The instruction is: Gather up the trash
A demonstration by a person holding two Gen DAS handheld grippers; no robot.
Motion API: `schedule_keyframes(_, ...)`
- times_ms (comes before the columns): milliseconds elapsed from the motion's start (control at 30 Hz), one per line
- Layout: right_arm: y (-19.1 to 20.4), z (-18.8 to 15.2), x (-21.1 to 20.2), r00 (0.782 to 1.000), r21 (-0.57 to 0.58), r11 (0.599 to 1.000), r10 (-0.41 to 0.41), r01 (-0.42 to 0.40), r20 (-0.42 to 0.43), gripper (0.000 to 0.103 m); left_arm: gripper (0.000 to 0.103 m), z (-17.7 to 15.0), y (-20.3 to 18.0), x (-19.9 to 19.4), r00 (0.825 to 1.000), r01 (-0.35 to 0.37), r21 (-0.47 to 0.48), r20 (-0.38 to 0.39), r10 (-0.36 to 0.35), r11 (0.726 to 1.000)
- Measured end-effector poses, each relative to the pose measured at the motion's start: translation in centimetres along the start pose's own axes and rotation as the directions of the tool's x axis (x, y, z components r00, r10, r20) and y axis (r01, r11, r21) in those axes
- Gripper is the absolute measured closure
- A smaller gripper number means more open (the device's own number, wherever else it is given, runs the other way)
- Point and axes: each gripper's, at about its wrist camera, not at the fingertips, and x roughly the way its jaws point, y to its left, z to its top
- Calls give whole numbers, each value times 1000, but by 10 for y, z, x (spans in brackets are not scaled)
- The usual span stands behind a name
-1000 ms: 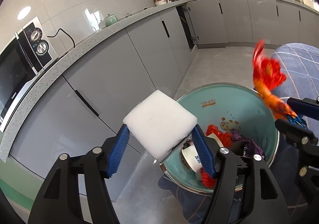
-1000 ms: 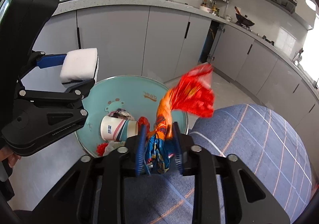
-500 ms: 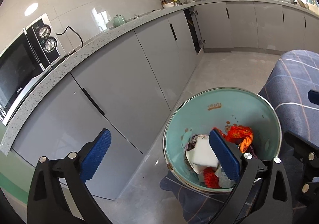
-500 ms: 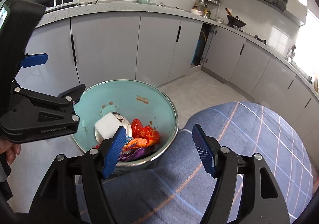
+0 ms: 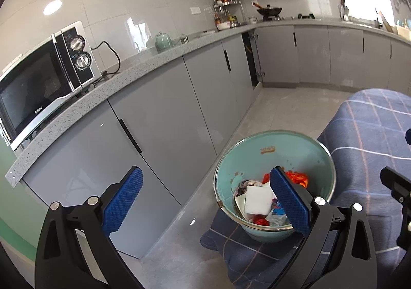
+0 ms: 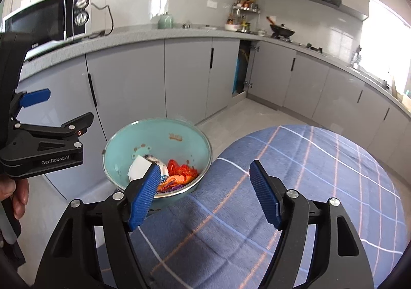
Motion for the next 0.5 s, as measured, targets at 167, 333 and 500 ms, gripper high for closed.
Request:
schedule_keyframes(167, 0, 2, -24, 999, 6, 1000, -12, 12, 43, 30, 6, 3, 5, -23, 999, 3, -14, 38, -2, 1000)
schedule_keyframes(333, 0, 3, -44, 997, 11, 1000, -22, 21, 73, 30, 6, 8, 11, -43, 997, 7, -24, 79, -5, 1000)
schedule_keyframes(500, -3, 3, -59, 995, 12, 999, -38, 37, 94, 30, 6, 13, 13, -57, 994, 11, -28, 107, -8, 1000)
